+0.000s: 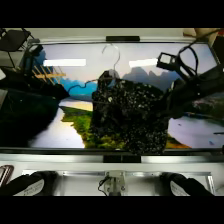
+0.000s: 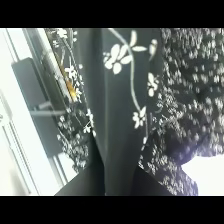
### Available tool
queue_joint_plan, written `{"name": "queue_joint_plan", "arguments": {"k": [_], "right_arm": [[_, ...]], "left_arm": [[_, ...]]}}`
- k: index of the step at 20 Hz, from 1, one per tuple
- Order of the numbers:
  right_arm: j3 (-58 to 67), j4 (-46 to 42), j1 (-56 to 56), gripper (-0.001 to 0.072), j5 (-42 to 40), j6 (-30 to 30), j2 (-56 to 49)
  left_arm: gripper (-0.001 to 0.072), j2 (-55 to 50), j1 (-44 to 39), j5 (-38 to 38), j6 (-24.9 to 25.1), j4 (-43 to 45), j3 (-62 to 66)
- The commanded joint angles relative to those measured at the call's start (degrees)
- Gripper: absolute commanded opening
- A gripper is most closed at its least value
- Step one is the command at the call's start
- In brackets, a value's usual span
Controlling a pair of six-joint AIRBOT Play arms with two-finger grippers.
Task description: Fold the shirts.
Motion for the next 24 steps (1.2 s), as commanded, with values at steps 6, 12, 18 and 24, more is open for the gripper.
{"name": "queue_joint_plan", "arguments": {"k": [6,12,18,24], "right_arm": [[0.02,1.16,0.07,0.0036,-0.94,2.73,0.09],[0.02,1.16,0.04,0.0035,-0.9,4.98,0.11],[0.02,1.14,0.04,0.0036,-1.14,5.01,0.09],[0.02,1.03,0.04,0.0036,-1.05,6.05,0.09]], "left_arm": [[0.0699,-2.47,-12.59,21.16,2.38,-16.85,-8.09],[0.0666,2.29,-6.62,12.07,-5.35,-10.62,-7.98],[0.0566,8.5,-12.04,19.61,-13.09,-17.09,-25.86],[0.0552,0.22,-24.13,42.32,-14.62,-20.41,-30.47]]}}
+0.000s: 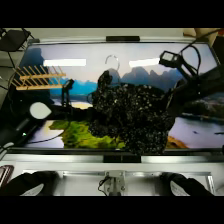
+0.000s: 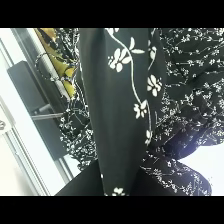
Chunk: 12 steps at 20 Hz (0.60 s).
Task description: Fold the shirts.
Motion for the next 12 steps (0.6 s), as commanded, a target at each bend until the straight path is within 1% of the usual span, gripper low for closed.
{"name": "queue_joint_plan", "arguments": {"k": [1,2,3,5,6,8,10,12], "right_arm": [[0.02,-0.28,0.0,0.0036,-0.02,0.63,0.02],[0.02,-0.5,0.0,0.0036,-0.02,0.87,0.04],[0.02,-0.52,0.0,0.0036,0.0,0.87,0.04],[0.02,-0.5,0.0,0.0036,0.0,1.31,0.04],[0.02,-0.44,0.0,0.0036,0.15,1.86,0.04],[0.02,0.46,0.0,0.0036,0.52,2.36,0.11],[0.02,0.63,0.0,0.0035,0.55,2.36,0.68],[0.02,0.66,-0.02,0.0035,0.55,2.38,1.11]], "left_arm": [[0.0548,-4.94,-4.26,11.08,-1.44,-1.73,-1.99],[0.0546,-6.29,-4.2,11.87,-1.49,-1.77,-1.97],[0.0487,-7.45,-3.96,12.68,-1.81,-1.73,-1.99],[0.0076,-8.61,-2.95,13.53,-1.66,-1.66,-1.97],[0.0046,-8.63,-1.66,13.44,-0.72,-1.62,-1.88],[0.0046,-8.5,3.39,10.69,1.7,-1.51,-0.87],[0.0045,-8.5,8.94,7.26,2.29,-1.53,0.44],[0.0045,-8.5,11.87,5.46,3.52,-1.55,1.6]]}}
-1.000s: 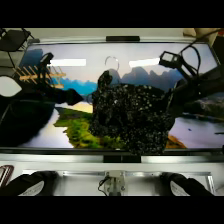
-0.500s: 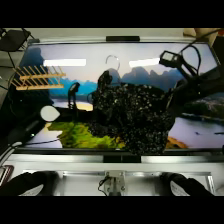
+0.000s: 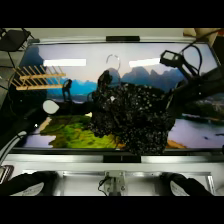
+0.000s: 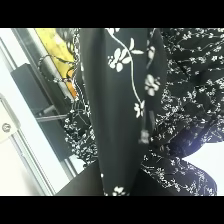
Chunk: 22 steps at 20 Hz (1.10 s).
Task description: Fold the shirts.
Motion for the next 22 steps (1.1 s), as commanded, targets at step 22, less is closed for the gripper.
{"name": "queue_joint_plan", "arguments": {"k": [22], "right_arm": [[1.22,10.43,0.0,0.0034,-14.84,13.44,1.46]], "left_arm": [[0.0044,2.6,-12.33,-1.22,4.98,-1.01,44.22]]}}
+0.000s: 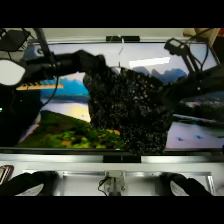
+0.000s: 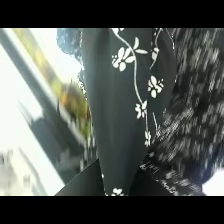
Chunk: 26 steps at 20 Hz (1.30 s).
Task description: Fold the shirts.
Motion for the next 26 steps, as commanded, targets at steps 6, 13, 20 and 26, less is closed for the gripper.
{"name": "queue_joint_plan", "arguments": {"k": [6,13,20,26], "right_arm": [[10.73,5.18,-0.04,0.0034,-11.28,5.11,3.8],[13.66,4.79,-0.04,0.0033,-13.66,7.52,9.77],[13.66,-7.89,-0.04,0.0033,-29.4,14.91,10.58],[13.66,-46.38,-0.04,0.0032,-32.76,30.4,10.58]], "left_arm": [[0.0044,0.31,-2.47,1.86,-1.99,4.33,15.34],[0.0705,0.46,-1.55,0.52,-0.04,4.09,15.32],[0.0691,5.05,-3.48,0.57,14.29,4.13,17.31],[0.0688,8.35,-3.37,0.44,15.76,10.45,17.31]]}}
